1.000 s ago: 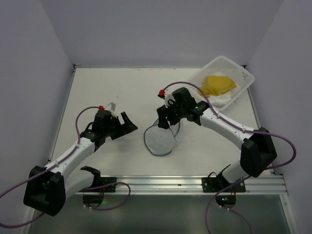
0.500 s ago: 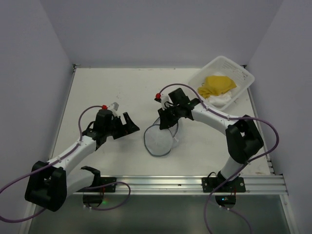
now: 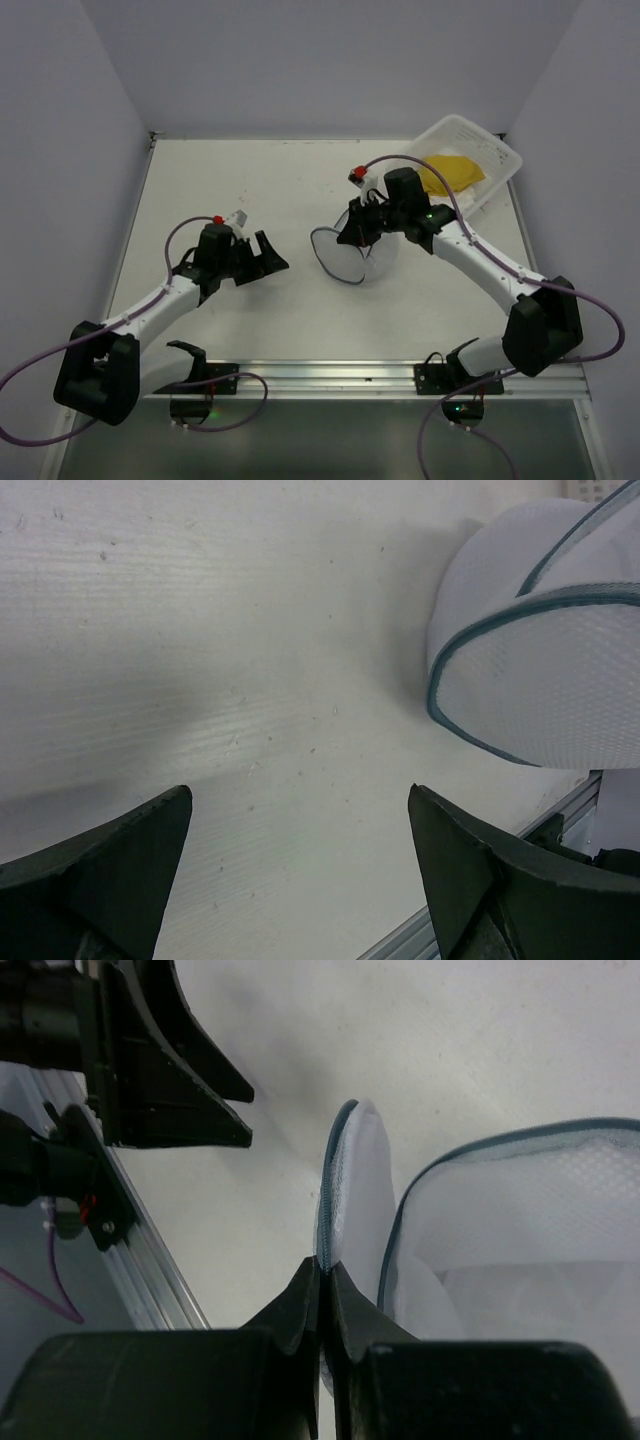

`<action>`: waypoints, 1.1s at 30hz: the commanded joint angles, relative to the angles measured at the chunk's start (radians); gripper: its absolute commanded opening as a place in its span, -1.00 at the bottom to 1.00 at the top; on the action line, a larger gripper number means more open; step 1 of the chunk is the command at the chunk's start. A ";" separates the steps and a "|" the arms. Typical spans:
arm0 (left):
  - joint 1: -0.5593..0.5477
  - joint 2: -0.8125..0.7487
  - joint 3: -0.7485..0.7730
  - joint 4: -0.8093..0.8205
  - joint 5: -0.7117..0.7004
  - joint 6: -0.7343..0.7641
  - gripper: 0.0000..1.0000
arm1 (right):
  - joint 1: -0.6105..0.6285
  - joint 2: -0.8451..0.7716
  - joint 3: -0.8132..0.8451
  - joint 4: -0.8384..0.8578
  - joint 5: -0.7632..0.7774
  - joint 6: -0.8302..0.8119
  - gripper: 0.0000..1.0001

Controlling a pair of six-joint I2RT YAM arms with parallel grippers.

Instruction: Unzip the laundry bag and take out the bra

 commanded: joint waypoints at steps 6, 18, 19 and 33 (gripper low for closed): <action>0.007 0.013 0.017 0.072 0.060 0.005 0.82 | -0.074 -0.129 -0.153 0.254 -0.189 0.172 -1.00; 0.007 -0.096 -0.017 0.055 0.019 -0.068 0.69 | -0.074 -0.271 -0.424 0.670 0.035 0.447 -1.00; 0.007 -0.096 -0.017 0.059 0.022 -0.073 0.68 | -0.074 -0.296 -0.455 0.693 0.081 0.459 -1.00; -0.165 0.163 0.040 0.303 0.011 -0.133 0.53 | -0.113 -0.503 -0.946 1.017 0.347 0.806 -1.00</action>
